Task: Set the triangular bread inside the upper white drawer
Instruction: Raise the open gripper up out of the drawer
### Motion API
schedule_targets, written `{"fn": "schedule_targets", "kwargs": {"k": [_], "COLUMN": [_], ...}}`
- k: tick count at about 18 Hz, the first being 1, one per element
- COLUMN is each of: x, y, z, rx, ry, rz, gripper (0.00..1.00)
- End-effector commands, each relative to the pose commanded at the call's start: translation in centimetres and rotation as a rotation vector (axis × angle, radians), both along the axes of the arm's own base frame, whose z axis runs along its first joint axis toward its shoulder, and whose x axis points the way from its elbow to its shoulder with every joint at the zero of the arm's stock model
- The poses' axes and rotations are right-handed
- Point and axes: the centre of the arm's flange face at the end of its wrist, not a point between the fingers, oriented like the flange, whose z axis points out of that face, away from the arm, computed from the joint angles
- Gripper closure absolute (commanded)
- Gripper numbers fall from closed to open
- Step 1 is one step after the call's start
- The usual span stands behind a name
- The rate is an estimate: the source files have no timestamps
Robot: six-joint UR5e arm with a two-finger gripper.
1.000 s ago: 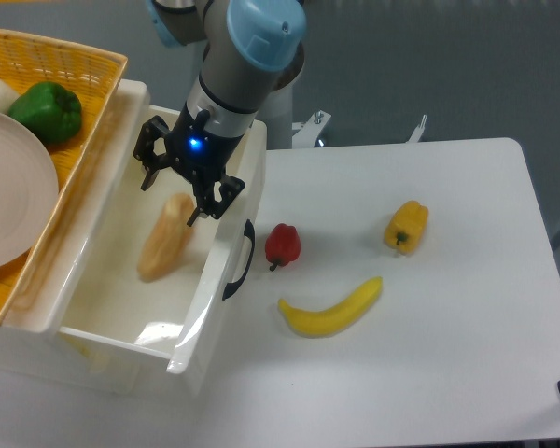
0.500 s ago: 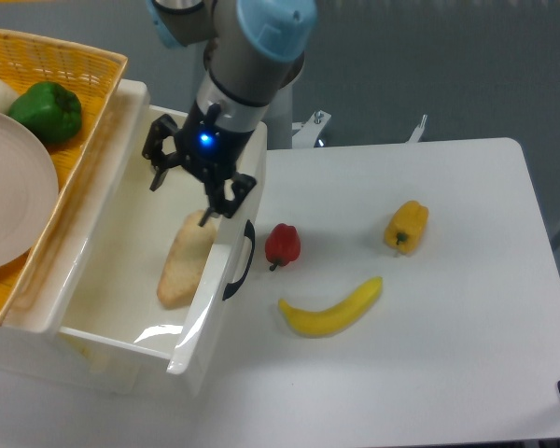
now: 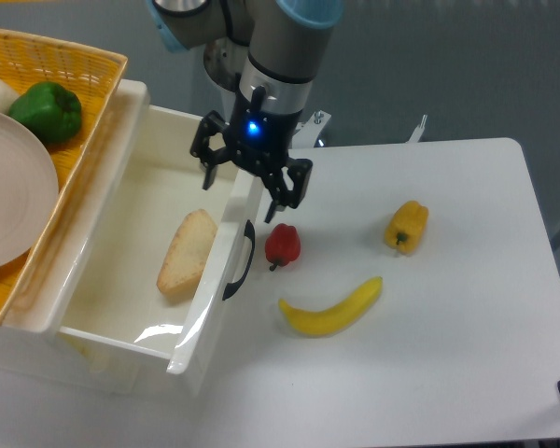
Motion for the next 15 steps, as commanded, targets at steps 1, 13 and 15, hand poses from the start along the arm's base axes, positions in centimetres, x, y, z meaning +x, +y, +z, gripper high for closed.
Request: {"fn": "schedule_targets", "kwargs": {"k": [1,13,15], "x": [-0.2,-3.1,-3.1], "y": [-0.2,-0.5,-0.6], "z": [-0.1,-5.8,-6.1], "rx": [-0.025,-0.248,-0.250], "ry": [0.020,0.116,0.114], "rz": [0.005,-0.007,-0.006], "gripper": [0.00,0.00,0.00]}}
